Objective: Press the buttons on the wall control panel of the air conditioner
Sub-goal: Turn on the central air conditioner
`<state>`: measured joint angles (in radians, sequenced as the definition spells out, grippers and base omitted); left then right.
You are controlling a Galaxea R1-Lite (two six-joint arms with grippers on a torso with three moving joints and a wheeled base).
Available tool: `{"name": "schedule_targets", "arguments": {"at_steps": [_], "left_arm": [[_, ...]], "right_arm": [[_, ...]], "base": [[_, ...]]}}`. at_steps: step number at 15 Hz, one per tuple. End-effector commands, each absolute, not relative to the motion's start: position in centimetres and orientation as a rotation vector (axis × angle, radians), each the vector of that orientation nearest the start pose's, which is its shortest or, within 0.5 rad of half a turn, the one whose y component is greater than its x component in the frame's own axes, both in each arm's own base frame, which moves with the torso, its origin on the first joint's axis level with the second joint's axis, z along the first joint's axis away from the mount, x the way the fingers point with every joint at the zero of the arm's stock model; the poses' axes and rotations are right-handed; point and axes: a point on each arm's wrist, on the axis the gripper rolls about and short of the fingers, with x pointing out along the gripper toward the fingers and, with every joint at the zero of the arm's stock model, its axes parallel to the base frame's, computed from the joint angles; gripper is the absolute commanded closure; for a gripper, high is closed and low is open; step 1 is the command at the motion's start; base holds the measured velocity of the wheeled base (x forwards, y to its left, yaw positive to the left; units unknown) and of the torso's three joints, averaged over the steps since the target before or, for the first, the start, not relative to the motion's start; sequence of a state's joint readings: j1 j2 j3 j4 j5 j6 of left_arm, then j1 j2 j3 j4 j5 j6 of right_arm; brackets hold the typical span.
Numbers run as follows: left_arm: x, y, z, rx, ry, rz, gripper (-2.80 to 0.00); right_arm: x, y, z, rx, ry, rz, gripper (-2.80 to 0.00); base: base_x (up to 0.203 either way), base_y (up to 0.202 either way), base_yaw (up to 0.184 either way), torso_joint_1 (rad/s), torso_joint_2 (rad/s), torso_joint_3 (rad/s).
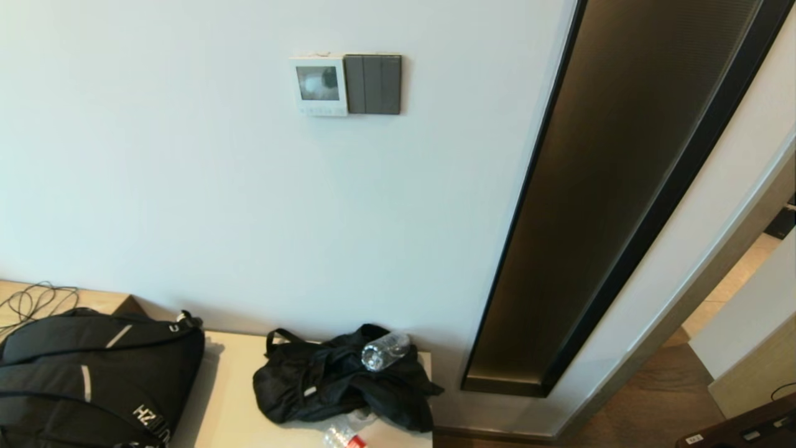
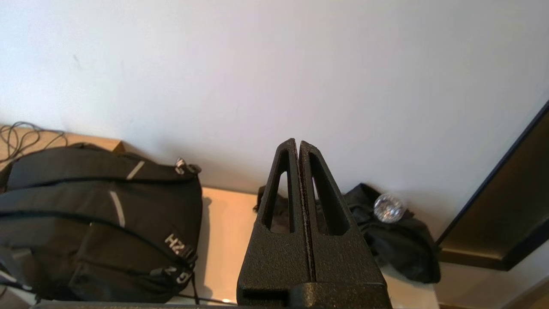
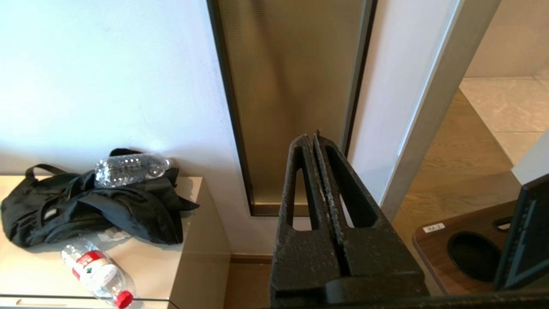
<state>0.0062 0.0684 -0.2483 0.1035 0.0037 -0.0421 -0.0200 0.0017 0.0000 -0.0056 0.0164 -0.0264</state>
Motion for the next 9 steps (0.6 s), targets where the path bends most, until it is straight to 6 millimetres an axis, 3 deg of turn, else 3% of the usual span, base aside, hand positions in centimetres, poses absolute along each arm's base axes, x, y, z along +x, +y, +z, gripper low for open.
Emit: {"name": "schedule_targets", "arguments": {"at_steps": [1, 4, 9], "left_arm": [[-2.1, 0.0, 17.2, -0.051, -0.022, -0.008, 0.00], [2.2, -0.2, 22.2, -0.071, 0.014, -0.068, 0.00], [13.5, -1.3, 28.5, -0.088, 0.056, -0.241, 0.00]], "right_arm": [[-2.3, 0.1, 7.6, -0.027, -0.002, -0.003, 0.00], [-2.2, 0.1, 7.6, -0.027, -0.001, -0.003, 0.00], [-2.2, 0.1, 7.6, -0.028, -0.001, -0.003, 0.00]], "base": [[0.000, 0.000, 0.000, 0.000, 0.00, 0.000], [0.000, 0.000, 0.000, 0.000, 0.00, 0.000], [0.000, 0.000, 0.000, 0.000, 0.00, 0.000]]}}
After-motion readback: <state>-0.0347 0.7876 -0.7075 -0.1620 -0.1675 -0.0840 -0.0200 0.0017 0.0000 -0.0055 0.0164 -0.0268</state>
